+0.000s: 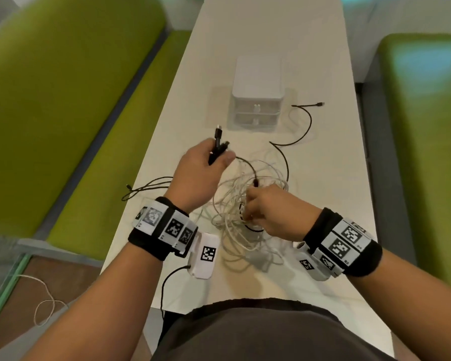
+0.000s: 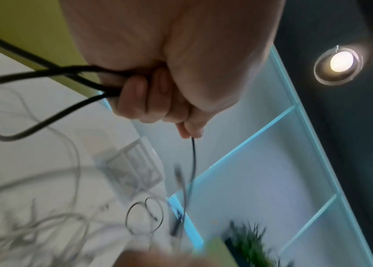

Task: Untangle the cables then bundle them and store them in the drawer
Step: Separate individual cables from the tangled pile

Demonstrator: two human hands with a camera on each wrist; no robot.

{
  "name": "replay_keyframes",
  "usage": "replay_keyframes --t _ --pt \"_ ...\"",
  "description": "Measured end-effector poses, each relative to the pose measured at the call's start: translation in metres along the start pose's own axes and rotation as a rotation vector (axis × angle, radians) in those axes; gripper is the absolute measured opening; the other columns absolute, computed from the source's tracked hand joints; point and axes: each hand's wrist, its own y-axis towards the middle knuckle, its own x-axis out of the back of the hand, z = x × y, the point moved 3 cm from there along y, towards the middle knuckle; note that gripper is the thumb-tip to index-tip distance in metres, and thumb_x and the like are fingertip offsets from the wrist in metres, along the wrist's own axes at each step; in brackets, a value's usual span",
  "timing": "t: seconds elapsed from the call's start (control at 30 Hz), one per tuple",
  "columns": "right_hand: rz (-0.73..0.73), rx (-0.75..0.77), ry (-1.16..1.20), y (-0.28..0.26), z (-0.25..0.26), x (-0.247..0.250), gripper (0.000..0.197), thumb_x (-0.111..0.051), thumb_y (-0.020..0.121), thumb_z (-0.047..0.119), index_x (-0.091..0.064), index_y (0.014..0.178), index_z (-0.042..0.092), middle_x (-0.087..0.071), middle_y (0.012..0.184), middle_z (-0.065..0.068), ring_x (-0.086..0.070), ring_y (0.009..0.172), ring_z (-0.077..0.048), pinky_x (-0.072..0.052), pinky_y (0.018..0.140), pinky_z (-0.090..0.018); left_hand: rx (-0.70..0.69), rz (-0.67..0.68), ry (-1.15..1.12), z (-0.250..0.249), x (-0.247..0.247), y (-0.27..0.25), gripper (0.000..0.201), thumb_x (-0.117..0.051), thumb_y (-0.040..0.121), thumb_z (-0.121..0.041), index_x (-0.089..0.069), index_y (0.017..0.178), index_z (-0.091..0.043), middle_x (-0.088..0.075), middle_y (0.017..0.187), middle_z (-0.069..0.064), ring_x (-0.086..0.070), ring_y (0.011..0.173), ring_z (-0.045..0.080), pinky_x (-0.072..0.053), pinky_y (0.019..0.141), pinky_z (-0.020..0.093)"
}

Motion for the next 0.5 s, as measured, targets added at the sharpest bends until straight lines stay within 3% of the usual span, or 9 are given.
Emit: replay_keyframes --t 0.07,0.13,0.2,0.27,0.37,0.43,0.5 --pt "0.07 -0.134 -0.006 -0.006 -0.011 -0.004 0.02 -0.06 0.085 0.025 -0.077 0.096 0.024 -0.065 0.091 0.007 -0.058 0.078 -0.015 -0.045 0.075 -0.031 0.012 -0.041 -0.107 -0.003 0.015 0.004 0.016 -0.066 0.096 -0.035 -0.063 0.083 -0.025 -0.056 0.062 -0.018 -0.047 0.057 0.003 -0.038 0.061 0.03" --pt "-0.022 -0.23 0.052 -0.011 -0.018 0.004 0.023 -0.058 0.087 0.033 -0.076 0.101 0.029 -0.069 0.084 0.01 -0.062 0.076 -0.008 -0.049 0.081 -0.029 0.006 -0.019 -0.075 -0.004 0.028 0.007 0.015 -0.067 0.094 -0.036 -0.067 0.085 -0.024 -0.056 0.063 -0.017 -0.047 0.057 0.003 -0.039 0.061 0.026" --pt "-0.124 -0.277 0.048 -0.011 -0.024 0.015 0.017 -0.061 0.087 0.033 -0.075 0.095 0.03 -0.07 0.077 0.013 -0.064 0.076 -0.009 -0.051 0.087 -0.033 0.028 0.073 0.035 -0.001 0.031 0.004 0.013 -0.068 0.096 -0.03 -0.068 0.09 -0.02 -0.056 0.057 -0.021 -0.047 0.05 -0.003 -0.036 0.054 0.013" --pt "-0.207 -0.325 0.07 -0.01 -0.027 0.024 0.01 -0.063 0.086 0.033 -0.072 0.09 0.03 -0.068 0.075 0.014 -0.065 0.075 -0.009 -0.054 0.082 -0.035 0.04 0.127 0.123 0.003 0.027 -0.001 0.008 -0.068 0.096 -0.029 -0.069 0.095 -0.022 -0.061 0.064 -0.026 -0.054 0.056 -0.01 -0.036 0.055 0.006" --pt "-0.343 -0.339 0.223 -0.011 -0.028 0.034 0.015 -0.067 0.086 0.03 -0.067 0.101 0.032 -0.066 0.083 0.013 -0.064 0.075 -0.007 -0.051 0.072 -0.029 0.069 0.144 0.09 0.013 0.02 -0.009 0.01 -0.069 0.094 -0.032 -0.07 0.093 -0.021 -0.067 0.08 -0.015 -0.056 0.067 -0.007 -0.041 0.067 0.012" --pt "-0.372 -0.312 0.273 -0.011 -0.026 0.037 0.011 -0.068 0.086 0.024 -0.068 0.096 0.03 -0.067 0.087 0.011 -0.063 0.076 -0.008 -0.05 0.07 -0.026 0.108 0.096 0.028 0.021 0.022 -0.014 0.02 -0.069 0.094 -0.032 -0.07 0.084 -0.015 -0.061 0.068 -0.012 -0.048 0.057 -0.001 -0.037 0.058 0.012" --pt "-0.287 -0.326 0.3 -0.012 -0.026 0.036 0.011 -0.067 0.087 0.02 -0.072 0.088 0.03 -0.071 0.085 0.012 -0.064 0.075 -0.005 -0.052 0.071 -0.024 0.144 -0.06 -0.001 0.028 0.038 -0.017 0.025 -0.07 0.094 -0.03 -0.068 0.073 -0.017 -0.056 0.055 -0.013 -0.042 0.049 0.0 -0.033 0.049 0.013"
